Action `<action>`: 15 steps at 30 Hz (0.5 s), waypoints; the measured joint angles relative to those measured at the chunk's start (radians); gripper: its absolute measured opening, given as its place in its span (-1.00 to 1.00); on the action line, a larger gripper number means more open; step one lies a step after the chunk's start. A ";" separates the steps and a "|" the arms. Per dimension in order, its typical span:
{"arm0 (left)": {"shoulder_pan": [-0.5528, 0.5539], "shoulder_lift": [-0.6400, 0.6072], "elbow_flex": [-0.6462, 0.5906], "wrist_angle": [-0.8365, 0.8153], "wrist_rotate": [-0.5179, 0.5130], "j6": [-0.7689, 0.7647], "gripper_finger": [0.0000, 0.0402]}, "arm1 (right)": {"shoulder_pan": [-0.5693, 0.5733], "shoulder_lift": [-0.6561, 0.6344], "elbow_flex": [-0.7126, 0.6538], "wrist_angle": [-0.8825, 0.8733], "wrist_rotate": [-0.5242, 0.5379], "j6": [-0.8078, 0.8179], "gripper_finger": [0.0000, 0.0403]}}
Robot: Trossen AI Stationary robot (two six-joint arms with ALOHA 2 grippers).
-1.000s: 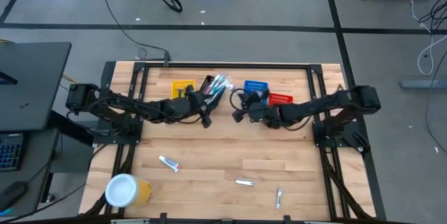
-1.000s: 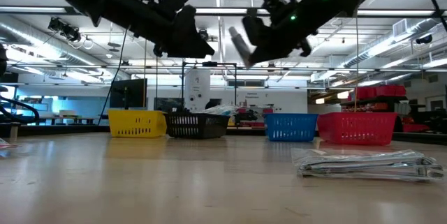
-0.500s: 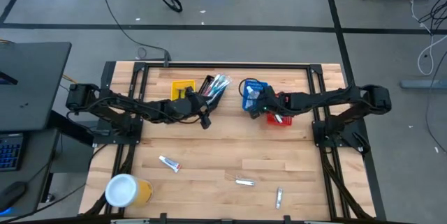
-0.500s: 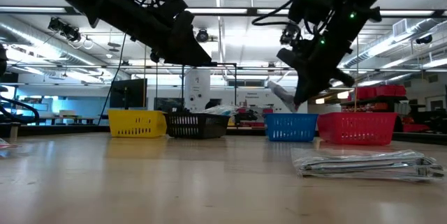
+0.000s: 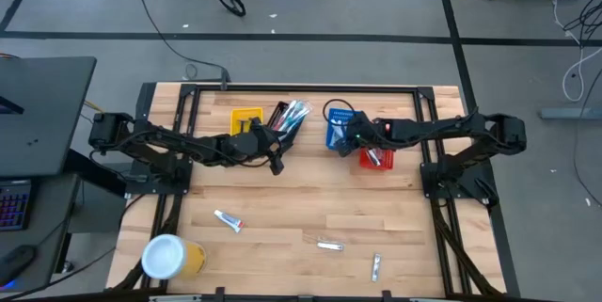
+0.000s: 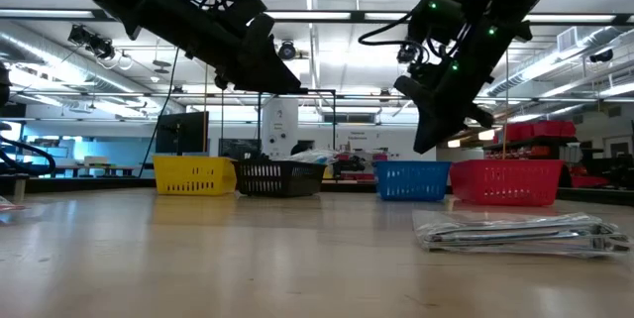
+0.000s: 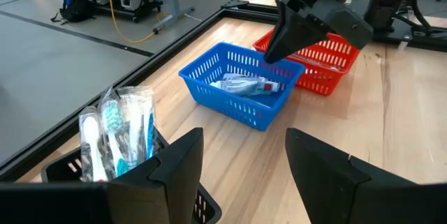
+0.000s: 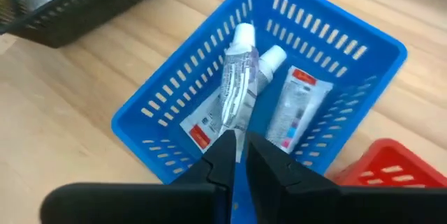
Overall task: Pick & Place Travel size toiletries
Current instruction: Put the silver nail cutter into the red bin
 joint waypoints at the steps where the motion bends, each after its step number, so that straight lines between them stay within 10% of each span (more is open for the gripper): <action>1: 0.000 0.000 0.000 0.000 0.000 0.001 0.05 | 0.001 0.000 0.000 0.006 -0.002 -0.010 -0.79; 15: 0.000 0.000 0.000 -0.002 0.000 0.002 0.05 | 0.120 0.000 0.000 0.417 -0.466 -0.225 -0.78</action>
